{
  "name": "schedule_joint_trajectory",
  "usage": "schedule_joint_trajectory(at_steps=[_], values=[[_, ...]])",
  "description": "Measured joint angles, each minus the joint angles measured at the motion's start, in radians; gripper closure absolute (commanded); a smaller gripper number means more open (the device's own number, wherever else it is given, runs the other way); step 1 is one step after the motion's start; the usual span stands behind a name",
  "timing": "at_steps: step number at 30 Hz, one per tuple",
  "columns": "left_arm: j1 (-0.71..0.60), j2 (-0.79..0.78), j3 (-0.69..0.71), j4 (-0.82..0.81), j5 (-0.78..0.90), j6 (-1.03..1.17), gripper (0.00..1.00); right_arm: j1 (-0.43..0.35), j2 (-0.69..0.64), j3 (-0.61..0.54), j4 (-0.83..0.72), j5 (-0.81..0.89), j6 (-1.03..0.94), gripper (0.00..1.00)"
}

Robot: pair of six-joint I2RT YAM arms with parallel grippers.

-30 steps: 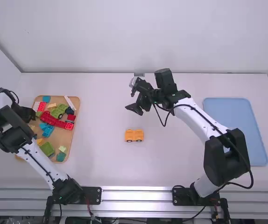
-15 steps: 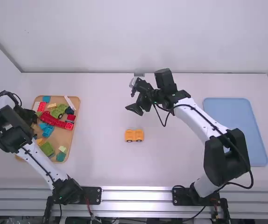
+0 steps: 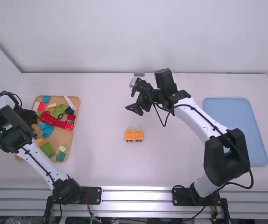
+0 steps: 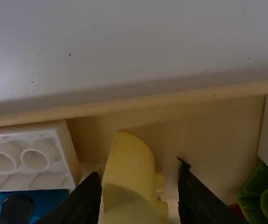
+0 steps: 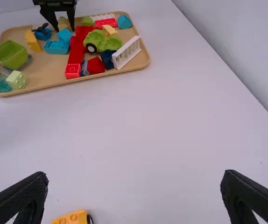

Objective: Assemble lego blocks to make yellow taxi

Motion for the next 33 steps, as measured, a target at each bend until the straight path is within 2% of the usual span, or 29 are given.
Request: schedule_joint_trajectory(at_steps=[2,12,17,21,22,25,33], values=[[0.000,0.000,0.000,-0.006,-0.002,-0.004,0.56,0.000,0.000,0.000,0.000,0.000,0.003,0.02],[0.000,-0.001,-0.006,-0.029,0.007,-0.029,0.76,0.000,0.000,0.000,-0.007,0.000,-0.015,0.02],[0.000,-0.001,-0.007,-0.021,0.005,-0.020,0.78,0.000,0.000,0.000,-0.021,0.000,-0.022,0.01],[0.000,-0.002,-0.009,-0.018,0.002,-0.006,0.91,0.000,0.000,0.000,-0.027,0.000,-0.025,0.01],[0.000,-0.002,-0.010,-0.018,0.001,-0.005,0.91,0.000,0.000,0.000,-0.027,0.000,-0.024,0.01],[0.000,-0.003,-0.011,-0.008,0.001,0.018,0.98,0.000,0.000,0.000,-0.027,0.000,-0.025,0.01],[0.009,-0.012,-0.009,-0.015,0.067,0.109,0.98,0.000,0.000,0.000,-0.029,0.000,-0.021,0.02]])
